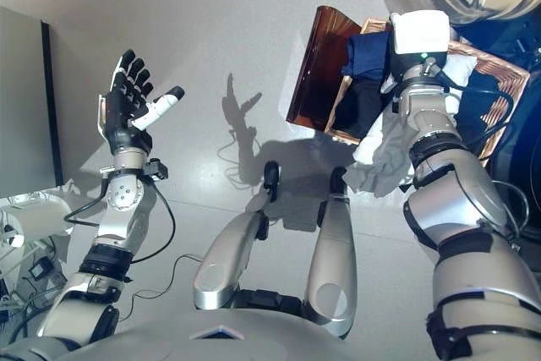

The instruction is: Pick up the clothes and place them into the washing machine

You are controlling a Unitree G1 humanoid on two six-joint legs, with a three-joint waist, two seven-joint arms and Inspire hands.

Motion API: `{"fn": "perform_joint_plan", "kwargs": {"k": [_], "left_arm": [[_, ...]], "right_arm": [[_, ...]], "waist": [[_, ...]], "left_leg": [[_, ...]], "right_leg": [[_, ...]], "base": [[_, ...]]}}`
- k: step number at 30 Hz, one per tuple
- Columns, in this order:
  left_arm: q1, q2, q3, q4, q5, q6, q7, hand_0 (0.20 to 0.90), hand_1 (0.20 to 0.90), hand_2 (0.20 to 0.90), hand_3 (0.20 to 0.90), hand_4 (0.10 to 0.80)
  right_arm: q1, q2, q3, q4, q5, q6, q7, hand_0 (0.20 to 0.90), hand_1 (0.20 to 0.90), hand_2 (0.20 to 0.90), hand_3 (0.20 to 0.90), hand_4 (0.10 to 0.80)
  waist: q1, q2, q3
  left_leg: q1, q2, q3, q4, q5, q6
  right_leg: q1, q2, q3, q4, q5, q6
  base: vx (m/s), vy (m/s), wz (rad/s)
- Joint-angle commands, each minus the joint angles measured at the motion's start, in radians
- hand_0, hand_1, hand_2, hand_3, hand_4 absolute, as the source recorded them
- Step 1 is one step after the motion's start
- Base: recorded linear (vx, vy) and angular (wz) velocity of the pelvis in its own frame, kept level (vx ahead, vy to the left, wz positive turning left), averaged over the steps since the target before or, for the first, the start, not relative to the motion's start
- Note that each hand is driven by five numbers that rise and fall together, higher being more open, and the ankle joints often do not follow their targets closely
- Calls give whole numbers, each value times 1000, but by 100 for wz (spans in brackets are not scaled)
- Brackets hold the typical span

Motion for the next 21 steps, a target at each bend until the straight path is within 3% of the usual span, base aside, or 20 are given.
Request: {"fn": "perform_joint_plan", "kwargs": {"k": [1, 11, 21], "left_arm": [[-31, 38, 80, -79, 22, -86, 50, 900, 900, 900, 900, 800], [-21, 51, 104, -88, 26, -84, 63, 900, 900, 900, 900, 800], [-32, 54, 99, -74, 35, -83, 63, 900, 900, 900, 900, 800]], "right_arm": [[-80, -33, 22, -61, -12, 31, -69, 200, 200, 200, 200, 300], [-103, -62, 11, -92, -1, 39, -71, 200, 200, 200, 200, 300], [-104, -114, -48, -227, 49, 25, -102, 200, 200, 200, 200, 300]], "waist": [[-10, -22, -19], [-2, -33, 3], [-19, -57, -25]], "left_leg": [[0, -28, -12, 122, -123, -31], [-43, -33, -29, 156, -129, -33], [23, -27, -25, 124, -136, -28]], "right_leg": [[115, 15, 0, -201, 63, 22], [86, 17, -16, -165, 47, 17], [146, 13, -2, -192, 55, 20]], "base": [[0, 0, 0], [-13, -24, 5], [18, 14, 4]]}}
